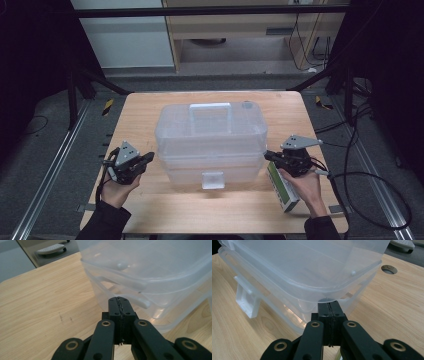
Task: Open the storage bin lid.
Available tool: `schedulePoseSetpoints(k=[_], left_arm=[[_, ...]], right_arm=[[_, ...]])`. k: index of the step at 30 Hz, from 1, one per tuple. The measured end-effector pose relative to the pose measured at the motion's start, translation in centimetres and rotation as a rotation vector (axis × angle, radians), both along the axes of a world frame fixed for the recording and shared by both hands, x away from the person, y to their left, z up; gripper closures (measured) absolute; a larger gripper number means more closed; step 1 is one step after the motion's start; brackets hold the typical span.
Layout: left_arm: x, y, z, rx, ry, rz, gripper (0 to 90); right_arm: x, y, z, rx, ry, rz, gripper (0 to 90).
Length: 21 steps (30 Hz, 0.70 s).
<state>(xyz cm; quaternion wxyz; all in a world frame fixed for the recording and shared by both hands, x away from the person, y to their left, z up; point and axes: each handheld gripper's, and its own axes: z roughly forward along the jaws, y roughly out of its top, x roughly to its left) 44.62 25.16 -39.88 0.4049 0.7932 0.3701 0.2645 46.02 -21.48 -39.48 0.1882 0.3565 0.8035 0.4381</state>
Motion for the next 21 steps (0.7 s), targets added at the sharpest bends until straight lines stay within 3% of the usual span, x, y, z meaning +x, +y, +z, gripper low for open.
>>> schedulePoseSetpoints(k=[4,16,21], left_arm=[[-0.2,-0.7,0.0,0.01,-0.004,-0.026,89.3],[-0.3,-1.2,0.4,-0.016,-0.03,-0.026,89.4],[-0.2,-1.3,0.8,-0.03,-0.046,-0.02,89.3]], right_arm=[[0.0,0.0,0.0,0.0,-0.001,-0.001,90.0],[0.0,0.0,0.2,0.017,-0.013,-0.015,90.0],[0.2,-0.1,0.5,0.043,-0.049,-0.04,90.0]])
